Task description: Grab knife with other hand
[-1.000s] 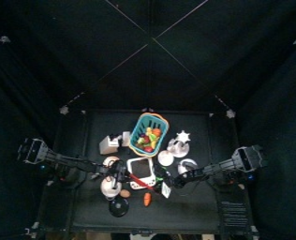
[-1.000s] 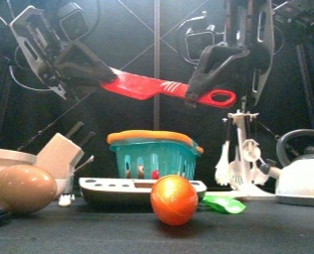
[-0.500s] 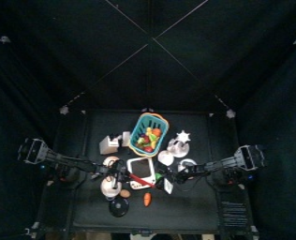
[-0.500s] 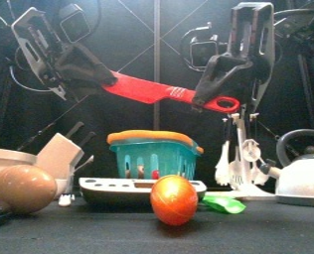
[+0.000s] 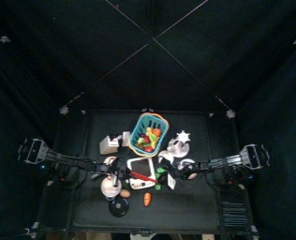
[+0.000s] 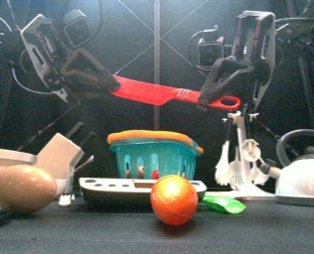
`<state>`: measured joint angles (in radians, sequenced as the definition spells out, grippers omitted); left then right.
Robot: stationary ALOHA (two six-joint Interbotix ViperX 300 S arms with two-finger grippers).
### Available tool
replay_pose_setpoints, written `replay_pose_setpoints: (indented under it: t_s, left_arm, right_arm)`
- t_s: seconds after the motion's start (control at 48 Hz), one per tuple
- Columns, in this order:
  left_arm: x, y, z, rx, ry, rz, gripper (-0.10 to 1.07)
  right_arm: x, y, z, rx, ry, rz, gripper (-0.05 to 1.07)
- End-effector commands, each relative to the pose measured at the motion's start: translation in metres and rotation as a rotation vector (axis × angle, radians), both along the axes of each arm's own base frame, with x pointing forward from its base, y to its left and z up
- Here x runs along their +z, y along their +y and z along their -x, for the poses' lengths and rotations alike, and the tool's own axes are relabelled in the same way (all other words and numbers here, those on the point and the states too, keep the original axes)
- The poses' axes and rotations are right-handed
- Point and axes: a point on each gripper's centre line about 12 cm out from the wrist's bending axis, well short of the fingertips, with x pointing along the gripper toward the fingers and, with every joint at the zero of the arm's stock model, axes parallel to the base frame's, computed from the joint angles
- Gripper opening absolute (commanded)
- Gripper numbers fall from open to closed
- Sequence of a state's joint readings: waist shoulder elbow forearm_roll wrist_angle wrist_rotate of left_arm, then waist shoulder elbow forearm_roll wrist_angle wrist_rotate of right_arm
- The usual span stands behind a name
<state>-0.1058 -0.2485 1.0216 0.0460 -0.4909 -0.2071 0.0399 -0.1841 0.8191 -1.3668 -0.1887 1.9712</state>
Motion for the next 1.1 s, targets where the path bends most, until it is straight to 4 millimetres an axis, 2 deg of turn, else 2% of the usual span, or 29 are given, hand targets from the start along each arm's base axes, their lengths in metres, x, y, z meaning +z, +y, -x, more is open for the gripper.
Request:
replay_pose_setpoints:
  t_s: [0.0, 0.146, 0.438, 0.625, 0.75, 0.938, 1.083]
  left_arm:
    - [0.011, -0.001, -0.005, -0.002, -0.037, -0.001, 0.58]
    - [0.012, -0.001, -0.006, -0.002, -0.04, -0.001, 0.58]
    - [0.011, -0.001, -0.005, -0.007, -0.041, -0.007, 0.56]
    - [0.011, -0.001, -0.004, -0.008, -0.04, -0.009, 0.54]
    - [0.009, -0.002, -0.003, -0.013, -0.035, -0.011, 0.47]
    - [0.006, -0.002, -0.002, -0.014, -0.028, -0.013, 0.3]
    - [0.007, -0.002, -0.001, -0.017, -0.03, -0.016, 0.26]
  right_arm:
    - [0.019, -0.003, -0.002, -0.015, -0.054, -0.024, 0.34]
    - [0.035, 0.002, -0.005, 0.021, -0.104, -0.068, 0.34]
    - [0.025, 0.002, -0.002, 0.039, -0.076, -0.028, 0.39]
    - [0.025, 0.001, -0.003, 0.051, -0.08, 0.0, 0.43]
    - [0.023, -0.001, -0.002, 0.047, -0.074, 0.001, 0.43]
    - [0.021, -0.002, -0.002, 0.035, -0.069, 0.025, 0.45]
    - [0.02, -0.01, 0.0, -0.012, -0.061, 0.08, 0.57]
